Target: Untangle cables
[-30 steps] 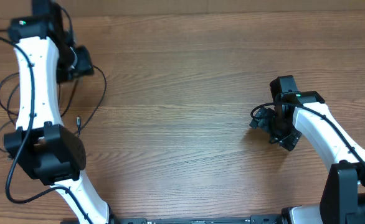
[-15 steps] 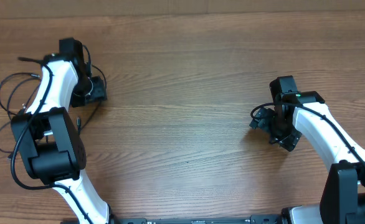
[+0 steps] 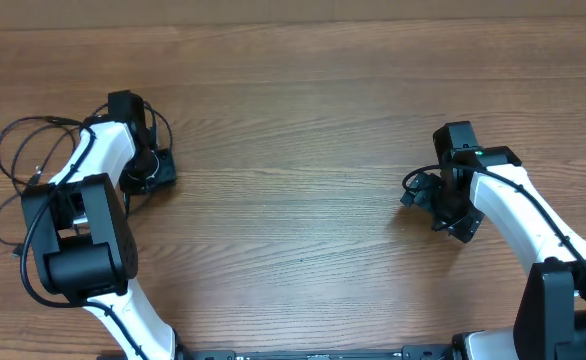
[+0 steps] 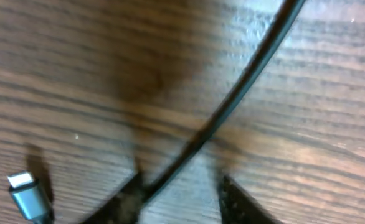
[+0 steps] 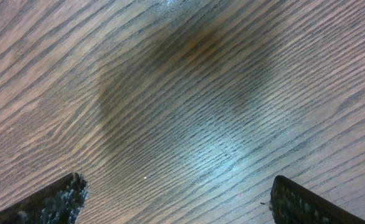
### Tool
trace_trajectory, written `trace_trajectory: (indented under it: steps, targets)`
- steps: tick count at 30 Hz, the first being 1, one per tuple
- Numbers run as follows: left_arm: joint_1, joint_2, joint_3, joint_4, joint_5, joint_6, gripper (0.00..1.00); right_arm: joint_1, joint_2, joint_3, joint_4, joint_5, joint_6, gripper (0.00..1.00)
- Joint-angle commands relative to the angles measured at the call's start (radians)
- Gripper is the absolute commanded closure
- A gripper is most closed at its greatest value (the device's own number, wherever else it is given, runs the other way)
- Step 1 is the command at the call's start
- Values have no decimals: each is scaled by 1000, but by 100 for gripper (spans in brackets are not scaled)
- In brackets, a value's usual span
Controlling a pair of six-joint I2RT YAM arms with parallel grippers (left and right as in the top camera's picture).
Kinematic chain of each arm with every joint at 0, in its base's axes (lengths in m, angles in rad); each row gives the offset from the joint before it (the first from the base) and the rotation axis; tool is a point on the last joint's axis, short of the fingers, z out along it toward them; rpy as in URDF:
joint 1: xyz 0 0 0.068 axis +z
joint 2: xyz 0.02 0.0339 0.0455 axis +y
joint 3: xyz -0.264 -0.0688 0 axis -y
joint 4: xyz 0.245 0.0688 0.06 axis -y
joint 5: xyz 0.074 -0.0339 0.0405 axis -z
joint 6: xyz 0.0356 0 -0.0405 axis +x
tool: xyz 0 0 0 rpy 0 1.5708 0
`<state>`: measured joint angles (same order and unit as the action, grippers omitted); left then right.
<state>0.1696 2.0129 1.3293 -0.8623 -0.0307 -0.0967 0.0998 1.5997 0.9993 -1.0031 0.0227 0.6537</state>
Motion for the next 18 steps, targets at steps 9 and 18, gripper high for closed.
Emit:
trace_trajectory:
  steps: [9, 18]
  targets:
    - [-6, 6, 6, -82, -21, -89, 96, 0, -19, 1, -2, -2, 0, 7]
    - [-5, -163, 319, -250, -47, -78, 96, 0, -19, 1, -2, -2, 0, 7]
